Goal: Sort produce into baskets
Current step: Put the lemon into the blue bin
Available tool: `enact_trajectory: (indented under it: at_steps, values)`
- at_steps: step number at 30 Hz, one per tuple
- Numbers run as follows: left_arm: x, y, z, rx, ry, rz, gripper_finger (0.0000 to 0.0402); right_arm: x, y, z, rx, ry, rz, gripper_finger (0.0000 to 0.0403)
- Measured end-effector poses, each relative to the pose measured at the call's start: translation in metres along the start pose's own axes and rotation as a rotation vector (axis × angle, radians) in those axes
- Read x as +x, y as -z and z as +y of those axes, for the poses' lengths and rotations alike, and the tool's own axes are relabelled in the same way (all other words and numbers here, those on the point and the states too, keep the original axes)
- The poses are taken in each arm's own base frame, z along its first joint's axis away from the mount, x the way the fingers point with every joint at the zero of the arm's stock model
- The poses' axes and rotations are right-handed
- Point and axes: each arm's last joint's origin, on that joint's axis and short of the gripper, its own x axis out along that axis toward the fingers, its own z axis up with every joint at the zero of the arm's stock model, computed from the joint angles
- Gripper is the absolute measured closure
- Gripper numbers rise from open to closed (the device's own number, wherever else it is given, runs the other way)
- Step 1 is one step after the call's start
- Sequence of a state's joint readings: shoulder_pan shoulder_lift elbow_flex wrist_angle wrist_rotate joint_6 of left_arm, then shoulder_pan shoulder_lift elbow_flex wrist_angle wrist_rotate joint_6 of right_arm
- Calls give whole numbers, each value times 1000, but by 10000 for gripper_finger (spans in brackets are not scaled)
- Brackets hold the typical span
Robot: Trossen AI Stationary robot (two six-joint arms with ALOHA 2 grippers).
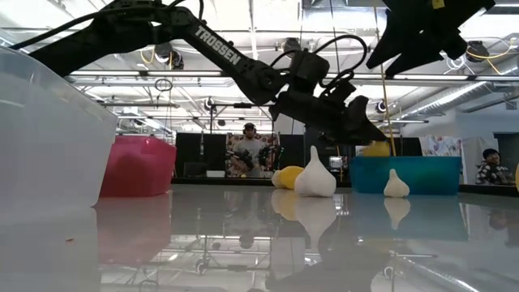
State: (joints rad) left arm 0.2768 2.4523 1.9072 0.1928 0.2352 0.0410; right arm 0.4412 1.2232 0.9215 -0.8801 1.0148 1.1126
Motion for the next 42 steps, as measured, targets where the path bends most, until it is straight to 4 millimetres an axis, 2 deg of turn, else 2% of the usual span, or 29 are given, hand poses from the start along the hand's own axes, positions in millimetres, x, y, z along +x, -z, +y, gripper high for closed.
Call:
enact_trajectory:
  at_steps: [4,9,15,22,25,30,32,42]
  values:
    - [-4,-4,-1,0,4,20,132,0,0,0,-2,-1,-1,124]
    - [-17,-20,-3,94,9,64,125,0,-1,1,7,-7,-4,124]
    - [-43,-32,-7,175,33,236,125,-1,-1,3,5,-21,-7,124]
    - [-74,-42,2,270,47,399,125,-6,1,7,12,-58,-11,124]
    - [-82,-40,11,342,37,467,125,-8,2,8,17,-72,-14,124]
    - [-83,-20,32,415,6,587,125,-9,3,9,4,-84,4,124]
    - [-83,-13,37,413,11,614,125,-8,3,9,-6,-90,18,124]
    - [-88,-5,50,379,6,663,125,-9,6,12,-58,-102,32,124]
